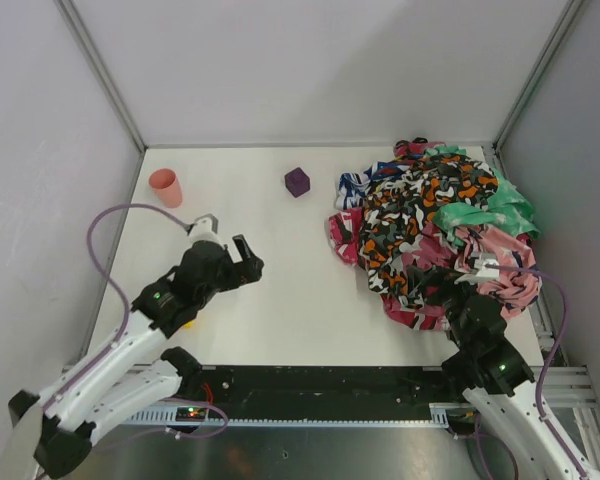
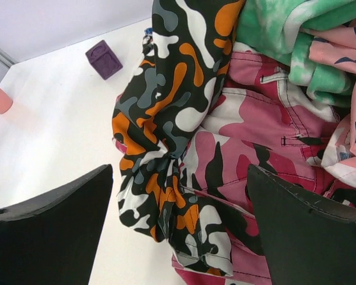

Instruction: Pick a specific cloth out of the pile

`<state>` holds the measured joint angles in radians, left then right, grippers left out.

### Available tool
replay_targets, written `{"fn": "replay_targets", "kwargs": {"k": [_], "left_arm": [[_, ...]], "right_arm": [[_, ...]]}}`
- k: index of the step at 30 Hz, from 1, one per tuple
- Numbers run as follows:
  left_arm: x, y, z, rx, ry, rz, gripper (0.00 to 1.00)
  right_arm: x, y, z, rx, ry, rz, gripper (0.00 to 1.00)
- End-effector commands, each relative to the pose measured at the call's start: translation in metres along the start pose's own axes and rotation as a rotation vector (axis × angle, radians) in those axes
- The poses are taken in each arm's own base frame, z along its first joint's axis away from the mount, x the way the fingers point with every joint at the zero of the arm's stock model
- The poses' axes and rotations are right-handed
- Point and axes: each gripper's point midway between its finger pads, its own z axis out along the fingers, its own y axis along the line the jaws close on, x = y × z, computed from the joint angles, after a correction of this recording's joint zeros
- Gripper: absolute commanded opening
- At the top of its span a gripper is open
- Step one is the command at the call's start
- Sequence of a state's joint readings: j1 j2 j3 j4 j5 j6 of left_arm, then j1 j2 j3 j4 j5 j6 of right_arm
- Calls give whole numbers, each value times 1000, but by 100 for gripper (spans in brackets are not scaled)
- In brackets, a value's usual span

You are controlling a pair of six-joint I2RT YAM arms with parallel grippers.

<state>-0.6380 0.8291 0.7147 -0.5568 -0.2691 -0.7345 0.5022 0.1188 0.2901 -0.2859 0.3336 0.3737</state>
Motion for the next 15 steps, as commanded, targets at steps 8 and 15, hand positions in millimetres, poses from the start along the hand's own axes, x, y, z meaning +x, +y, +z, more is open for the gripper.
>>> {"fn": "replay_targets", "kwargs": {"k": [8,15], "left_arm": [[-34,21,-32,4,-253,-95,100],[-30,21,-20,-43,-211,-69,100]], "right_arm": [[-39,24,-5,-103,-122,48,99],[-61,54,-3,-136,27,2,99]]}}
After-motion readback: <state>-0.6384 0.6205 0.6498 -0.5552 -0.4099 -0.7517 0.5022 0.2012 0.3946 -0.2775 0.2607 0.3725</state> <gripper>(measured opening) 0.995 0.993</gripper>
